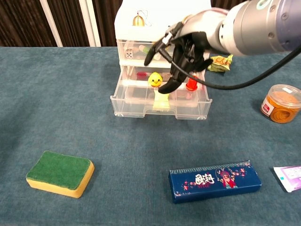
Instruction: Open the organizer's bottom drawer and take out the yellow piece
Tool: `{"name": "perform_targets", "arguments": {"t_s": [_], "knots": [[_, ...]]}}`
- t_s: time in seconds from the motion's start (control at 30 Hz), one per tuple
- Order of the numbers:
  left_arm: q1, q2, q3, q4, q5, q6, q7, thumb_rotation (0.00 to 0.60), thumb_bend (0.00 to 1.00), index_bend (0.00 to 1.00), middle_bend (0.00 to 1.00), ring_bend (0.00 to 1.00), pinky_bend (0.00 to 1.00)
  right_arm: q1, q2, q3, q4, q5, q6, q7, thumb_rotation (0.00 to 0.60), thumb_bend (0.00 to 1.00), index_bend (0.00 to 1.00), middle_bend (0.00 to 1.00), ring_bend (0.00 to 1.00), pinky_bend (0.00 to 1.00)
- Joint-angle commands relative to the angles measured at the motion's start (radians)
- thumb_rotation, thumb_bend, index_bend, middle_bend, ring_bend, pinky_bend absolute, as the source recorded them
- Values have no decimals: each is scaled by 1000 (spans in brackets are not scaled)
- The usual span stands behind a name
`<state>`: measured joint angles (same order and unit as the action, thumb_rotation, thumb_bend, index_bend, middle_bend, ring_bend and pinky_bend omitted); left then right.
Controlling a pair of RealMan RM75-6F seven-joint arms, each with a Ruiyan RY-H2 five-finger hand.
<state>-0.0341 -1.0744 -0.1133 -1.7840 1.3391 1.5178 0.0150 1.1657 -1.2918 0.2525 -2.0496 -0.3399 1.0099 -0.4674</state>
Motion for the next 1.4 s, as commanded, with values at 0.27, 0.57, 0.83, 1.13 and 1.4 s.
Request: {"name": "perform_targets", "arguments": {"t_s": [0.27,0.57,0.83,1.13,1.4], "knots": [[-1,-2,1,0,-2,-2,6,600,403,8,0,0,0,-61,0,-115,197,-622,0,-62,600,192,276,1000,1000,1000],[-1,-1,0,0,-5,-5,1,600,403,8,0,0,0,-68,-67,-147,366,-872,-18,-26,600,193,279,1000,1000,1000],[-1,0,1,-1,-9,-9,0,600,403,14,0,0,0,-68,-135,-155,456,-918,-60,-10,600,227,308,1000,1000,1000],[-2,0,0,2,-13,-12,-1,600,403,14,0,0,0,-72,-189,-142,534,-949,-79,9,600,235,318,1000,1000,1000],[-2,0,0,3,-14,-12,-1,600,403,14,0,0,0,-68,-194,-146,584,-982,-112,20,600,189,318,1000,1000,1000]]}}
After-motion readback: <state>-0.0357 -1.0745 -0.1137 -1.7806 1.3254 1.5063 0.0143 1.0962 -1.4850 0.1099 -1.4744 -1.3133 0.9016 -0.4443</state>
